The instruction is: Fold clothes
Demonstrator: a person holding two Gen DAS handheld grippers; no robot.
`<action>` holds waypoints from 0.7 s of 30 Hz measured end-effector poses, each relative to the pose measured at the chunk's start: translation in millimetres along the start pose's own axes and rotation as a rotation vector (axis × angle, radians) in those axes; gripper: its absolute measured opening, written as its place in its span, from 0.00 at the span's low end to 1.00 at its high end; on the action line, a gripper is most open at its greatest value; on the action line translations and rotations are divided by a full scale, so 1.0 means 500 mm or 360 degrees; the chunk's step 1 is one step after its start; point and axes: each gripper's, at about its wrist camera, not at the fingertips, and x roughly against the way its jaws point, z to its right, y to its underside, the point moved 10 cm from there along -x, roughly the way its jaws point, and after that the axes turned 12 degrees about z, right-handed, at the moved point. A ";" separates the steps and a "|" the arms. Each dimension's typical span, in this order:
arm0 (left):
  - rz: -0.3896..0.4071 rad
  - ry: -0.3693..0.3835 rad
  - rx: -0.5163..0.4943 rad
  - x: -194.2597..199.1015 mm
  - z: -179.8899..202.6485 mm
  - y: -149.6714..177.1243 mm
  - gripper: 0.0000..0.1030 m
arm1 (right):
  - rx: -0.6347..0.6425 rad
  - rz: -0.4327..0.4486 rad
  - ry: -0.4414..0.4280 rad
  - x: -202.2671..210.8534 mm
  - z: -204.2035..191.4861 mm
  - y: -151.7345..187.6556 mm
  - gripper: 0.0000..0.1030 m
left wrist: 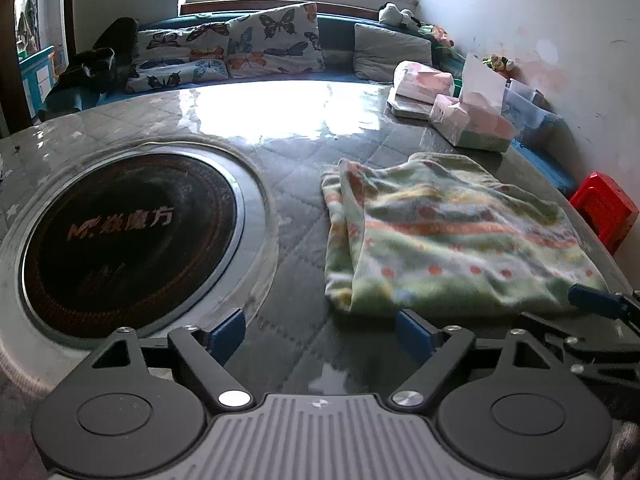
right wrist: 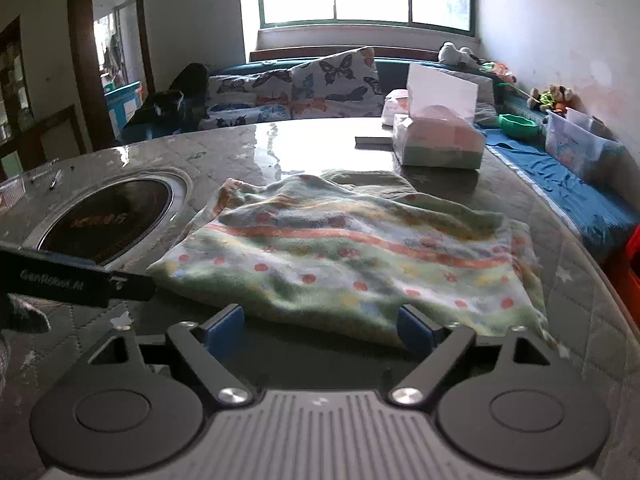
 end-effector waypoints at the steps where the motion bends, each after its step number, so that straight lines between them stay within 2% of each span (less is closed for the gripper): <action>1: 0.0003 -0.0002 0.0000 0.006 -0.003 0.004 0.88 | -0.0007 -0.0001 0.0013 0.004 0.000 0.003 0.90; 10: 0.0017 -0.0006 -0.0006 0.053 -0.024 0.044 0.99 | -0.0048 -0.0016 0.0091 0.030 -0.009 0.030 0.99; 21: 0.0144 0.0016 0.0029 0.102 -0.038 0.050 1.00 | -0.0072 0.0002 0.0170 0.051 -0.028 0.035 1.00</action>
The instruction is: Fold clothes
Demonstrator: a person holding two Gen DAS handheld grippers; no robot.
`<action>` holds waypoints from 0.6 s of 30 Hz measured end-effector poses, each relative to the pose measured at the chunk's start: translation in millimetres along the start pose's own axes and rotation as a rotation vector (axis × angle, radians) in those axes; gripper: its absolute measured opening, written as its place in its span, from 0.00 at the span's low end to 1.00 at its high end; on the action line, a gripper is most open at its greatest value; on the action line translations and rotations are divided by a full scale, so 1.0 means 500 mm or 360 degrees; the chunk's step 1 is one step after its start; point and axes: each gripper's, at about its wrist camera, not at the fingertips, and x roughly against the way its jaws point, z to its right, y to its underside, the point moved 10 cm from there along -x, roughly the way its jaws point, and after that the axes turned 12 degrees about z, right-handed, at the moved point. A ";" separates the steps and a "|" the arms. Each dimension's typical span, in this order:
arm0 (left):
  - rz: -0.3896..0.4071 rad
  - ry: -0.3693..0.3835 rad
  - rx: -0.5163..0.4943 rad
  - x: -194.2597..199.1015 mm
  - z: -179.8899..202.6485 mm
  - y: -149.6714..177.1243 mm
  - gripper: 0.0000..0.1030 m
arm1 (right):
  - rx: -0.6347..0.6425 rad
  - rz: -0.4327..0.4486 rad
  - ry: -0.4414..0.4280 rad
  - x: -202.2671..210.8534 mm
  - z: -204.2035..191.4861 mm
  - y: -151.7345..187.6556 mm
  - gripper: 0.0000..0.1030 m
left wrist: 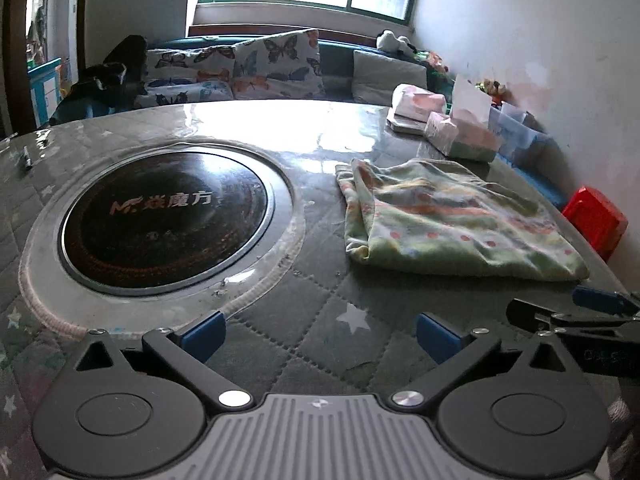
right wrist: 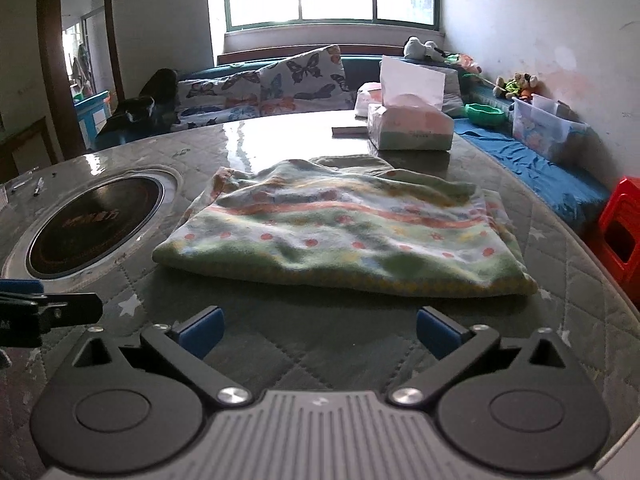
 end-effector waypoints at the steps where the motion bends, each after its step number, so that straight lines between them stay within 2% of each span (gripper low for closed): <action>1: -0.0001 -0.0005 0.0000 0.003 0.000 0.002 1.00 | -0.0007 0.0003 0.0009 0.002 -0.001 0.001 1.00; 6: 0.0023 -0.0028 -0.0033 0.018 0.001 0.012 1.00 | -0.0060 0.0011 0.0024 0.012 -0.002 0.007 1.00; 10: 0.0023 -0.0003 -0.0018 0.028 0.006 0.016 1.00 | -0.0073 0.0020 0.0039 0.021 0.000 0.012 1.00; 18: -0.0023 -0.0027 -0.0003 0.034 0.017 0.035 1.00 | -0.0037 0.0030 0.0085 0.039 0.001 0.022 1.00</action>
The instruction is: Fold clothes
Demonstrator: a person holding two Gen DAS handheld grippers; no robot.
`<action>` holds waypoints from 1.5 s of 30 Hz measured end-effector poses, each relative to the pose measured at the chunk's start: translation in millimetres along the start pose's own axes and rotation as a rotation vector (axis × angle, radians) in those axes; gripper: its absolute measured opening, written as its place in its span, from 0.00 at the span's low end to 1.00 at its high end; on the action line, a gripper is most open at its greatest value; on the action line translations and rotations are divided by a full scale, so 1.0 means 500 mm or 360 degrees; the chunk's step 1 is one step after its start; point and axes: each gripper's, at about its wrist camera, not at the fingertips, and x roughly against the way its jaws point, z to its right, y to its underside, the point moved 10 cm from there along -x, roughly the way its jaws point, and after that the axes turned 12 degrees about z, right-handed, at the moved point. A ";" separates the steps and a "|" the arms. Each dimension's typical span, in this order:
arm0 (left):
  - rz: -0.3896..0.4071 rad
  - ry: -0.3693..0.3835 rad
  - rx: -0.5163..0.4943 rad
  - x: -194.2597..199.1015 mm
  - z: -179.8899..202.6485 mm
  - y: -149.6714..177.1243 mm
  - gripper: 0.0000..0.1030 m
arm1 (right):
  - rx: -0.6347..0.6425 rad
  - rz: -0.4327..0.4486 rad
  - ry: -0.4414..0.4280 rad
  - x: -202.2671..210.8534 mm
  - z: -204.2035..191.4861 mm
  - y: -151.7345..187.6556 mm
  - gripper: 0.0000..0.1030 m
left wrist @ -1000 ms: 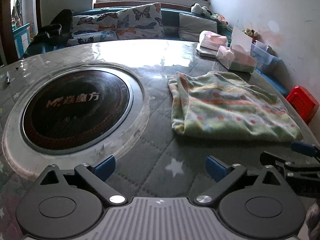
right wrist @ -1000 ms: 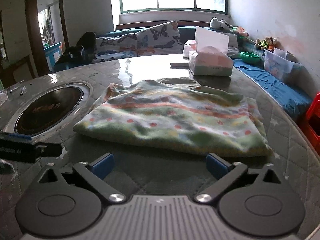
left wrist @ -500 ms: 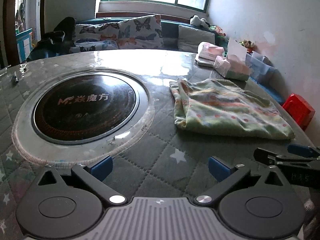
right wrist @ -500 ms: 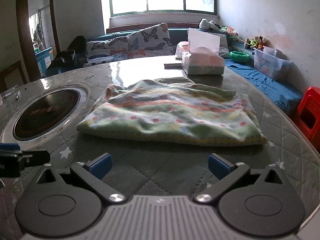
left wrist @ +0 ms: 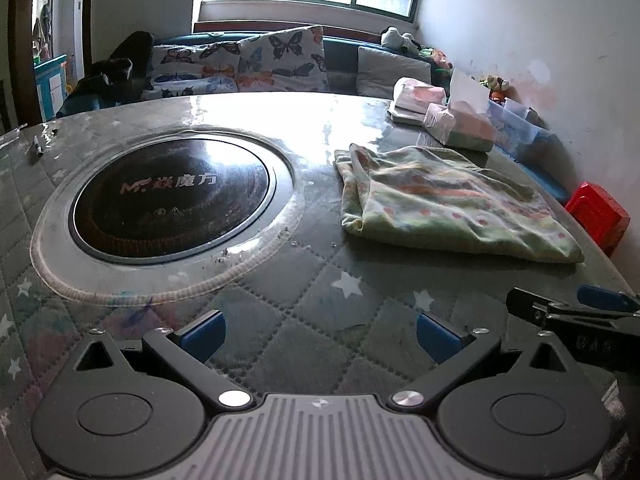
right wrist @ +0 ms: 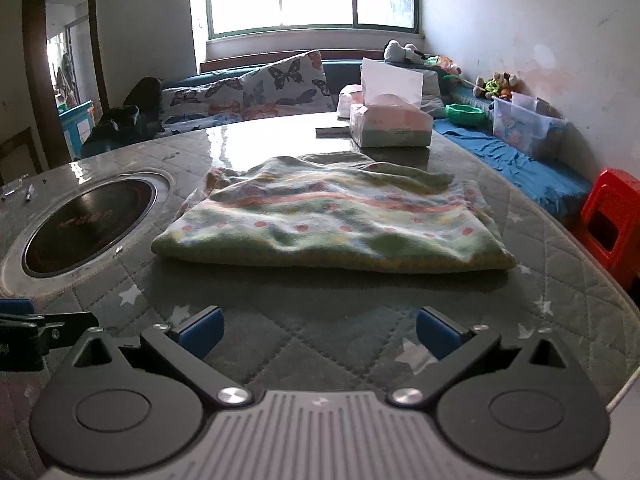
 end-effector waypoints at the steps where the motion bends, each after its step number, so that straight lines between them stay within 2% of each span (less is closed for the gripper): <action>1: -0.0007 -0.0002 -0.0003 0.001 0.002 0.003 1.00 | 0.0004 0.0004 0.0004 0.003 0.000 0.001 1.00; 31: -0.0028 -0.0026 -0.0072 0.021 0.026 0.029 1.00 | -0.0049 -0.0008 0.0041 0.020 0.006 0.018 1.00; 45: -0.0033 -0.0045 -0.0092 0.009 0.023 0.017 1.00 | -0.0053 -0.0024 0.0053 0.008 0.008 0.017 1.00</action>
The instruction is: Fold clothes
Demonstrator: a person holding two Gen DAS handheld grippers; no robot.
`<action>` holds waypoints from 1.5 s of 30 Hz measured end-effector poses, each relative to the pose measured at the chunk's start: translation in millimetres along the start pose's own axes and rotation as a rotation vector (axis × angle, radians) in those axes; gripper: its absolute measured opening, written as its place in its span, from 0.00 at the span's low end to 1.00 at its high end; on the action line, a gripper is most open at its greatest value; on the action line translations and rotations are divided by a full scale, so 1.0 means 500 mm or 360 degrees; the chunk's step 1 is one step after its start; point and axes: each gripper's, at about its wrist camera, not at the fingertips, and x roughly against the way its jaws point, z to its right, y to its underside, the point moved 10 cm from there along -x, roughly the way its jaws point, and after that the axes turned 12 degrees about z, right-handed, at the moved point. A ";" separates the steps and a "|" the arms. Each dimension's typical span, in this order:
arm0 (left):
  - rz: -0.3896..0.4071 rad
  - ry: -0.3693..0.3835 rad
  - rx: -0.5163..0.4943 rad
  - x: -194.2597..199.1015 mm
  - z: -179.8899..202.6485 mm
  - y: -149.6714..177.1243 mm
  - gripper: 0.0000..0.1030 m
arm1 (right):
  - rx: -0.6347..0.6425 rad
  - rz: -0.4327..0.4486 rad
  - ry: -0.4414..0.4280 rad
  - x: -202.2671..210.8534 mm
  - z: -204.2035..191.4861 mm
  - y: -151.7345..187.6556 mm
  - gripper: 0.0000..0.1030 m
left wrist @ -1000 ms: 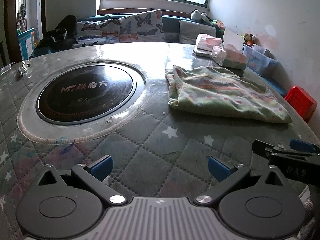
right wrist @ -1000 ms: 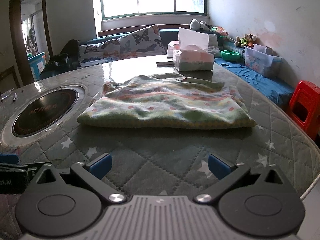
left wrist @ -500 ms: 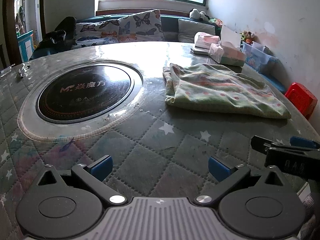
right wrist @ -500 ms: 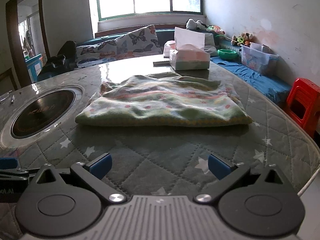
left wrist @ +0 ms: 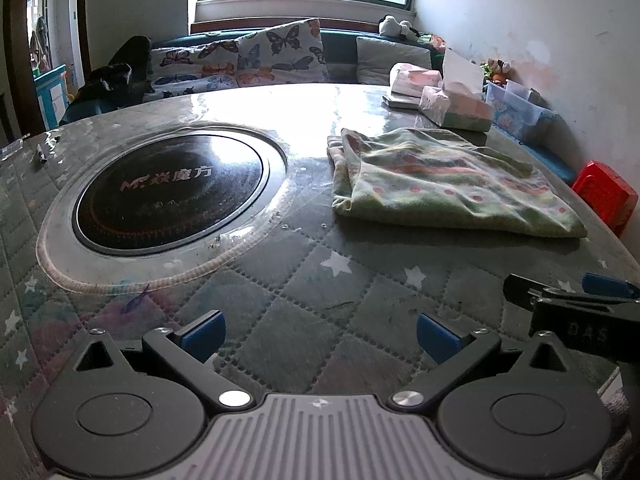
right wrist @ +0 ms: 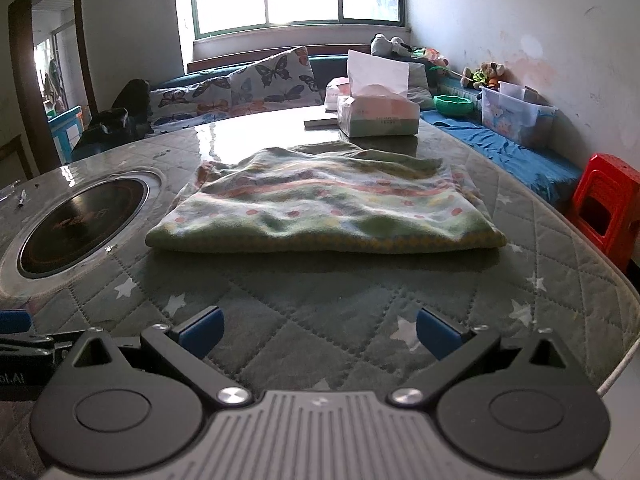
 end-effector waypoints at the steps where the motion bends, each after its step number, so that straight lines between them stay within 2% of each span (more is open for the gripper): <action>1: -0.0002 -0.0001 -0.0001 -0.002 0.000 -0.002 1.00 | -0.0001 -0.0002 -0.0001 -0.002 0.000 0.000 1.00; 23: -0.0092 0.0021 -0.0040 -0.067 0.008 -0.021 1.00 | -0.0033 -0.0067 0.0060 -0.054 0.013 -0.007 1.00; 45: -0.0123 0.0022 -0.0025 -0.097 -0.008 -0.041 1.00 | -0.0042 -0.0106 0.0116 -0.091 0.005 -0.014 1.00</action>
